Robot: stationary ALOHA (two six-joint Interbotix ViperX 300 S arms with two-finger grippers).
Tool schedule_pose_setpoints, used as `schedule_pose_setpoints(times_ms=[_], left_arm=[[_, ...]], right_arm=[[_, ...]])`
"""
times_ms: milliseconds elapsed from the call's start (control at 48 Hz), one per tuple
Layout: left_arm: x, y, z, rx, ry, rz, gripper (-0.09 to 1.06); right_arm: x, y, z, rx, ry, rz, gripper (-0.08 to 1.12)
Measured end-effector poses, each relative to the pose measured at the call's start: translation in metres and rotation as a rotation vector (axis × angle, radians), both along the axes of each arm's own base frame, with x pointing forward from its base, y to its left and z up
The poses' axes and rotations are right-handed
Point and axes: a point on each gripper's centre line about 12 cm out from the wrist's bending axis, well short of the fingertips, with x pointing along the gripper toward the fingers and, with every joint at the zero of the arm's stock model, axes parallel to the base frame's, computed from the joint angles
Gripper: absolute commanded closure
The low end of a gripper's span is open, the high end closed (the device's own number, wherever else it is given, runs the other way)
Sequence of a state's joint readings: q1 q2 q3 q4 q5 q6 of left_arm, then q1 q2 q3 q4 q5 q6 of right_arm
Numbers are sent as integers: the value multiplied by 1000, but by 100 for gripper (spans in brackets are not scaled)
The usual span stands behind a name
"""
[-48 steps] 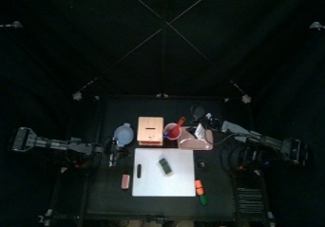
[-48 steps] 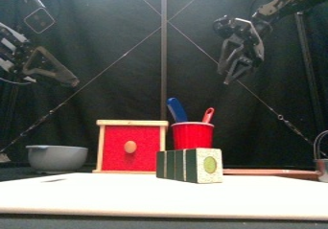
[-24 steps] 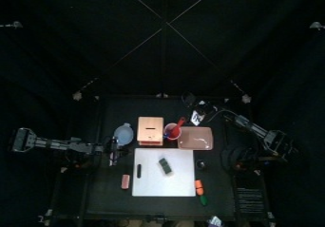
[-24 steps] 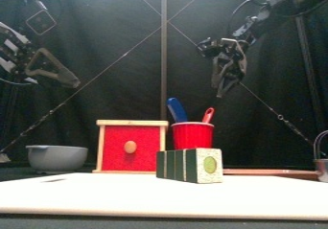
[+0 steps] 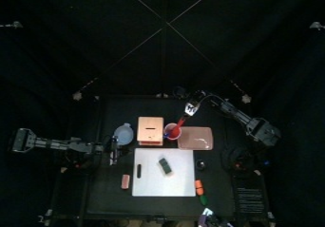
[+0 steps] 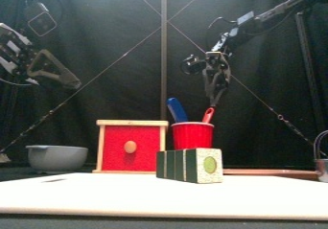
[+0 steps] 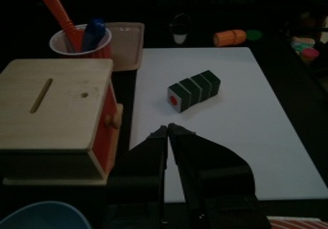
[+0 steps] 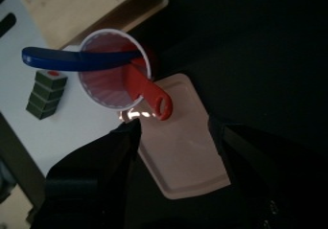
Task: Place sushi on board then cut the sushi with the knife then place the pieces on the plate
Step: Pick knife at handle with right hand
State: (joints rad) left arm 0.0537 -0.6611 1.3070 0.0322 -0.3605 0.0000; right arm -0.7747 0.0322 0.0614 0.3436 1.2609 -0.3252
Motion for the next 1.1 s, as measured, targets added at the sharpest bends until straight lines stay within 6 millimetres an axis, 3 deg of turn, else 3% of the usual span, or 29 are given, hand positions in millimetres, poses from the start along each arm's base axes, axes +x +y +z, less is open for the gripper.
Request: schedule_pose_setpoints(times_ms=[479, 1104], left_arm=[[0, 2, 0, 0, 0, 10, 45], [0, 2, -1, 2, 2, 11, 45]], right_arm=[[31, -13, -20, 146, 123, 90, 14], [42, -3, -51, 211, 193, 131, 14]])
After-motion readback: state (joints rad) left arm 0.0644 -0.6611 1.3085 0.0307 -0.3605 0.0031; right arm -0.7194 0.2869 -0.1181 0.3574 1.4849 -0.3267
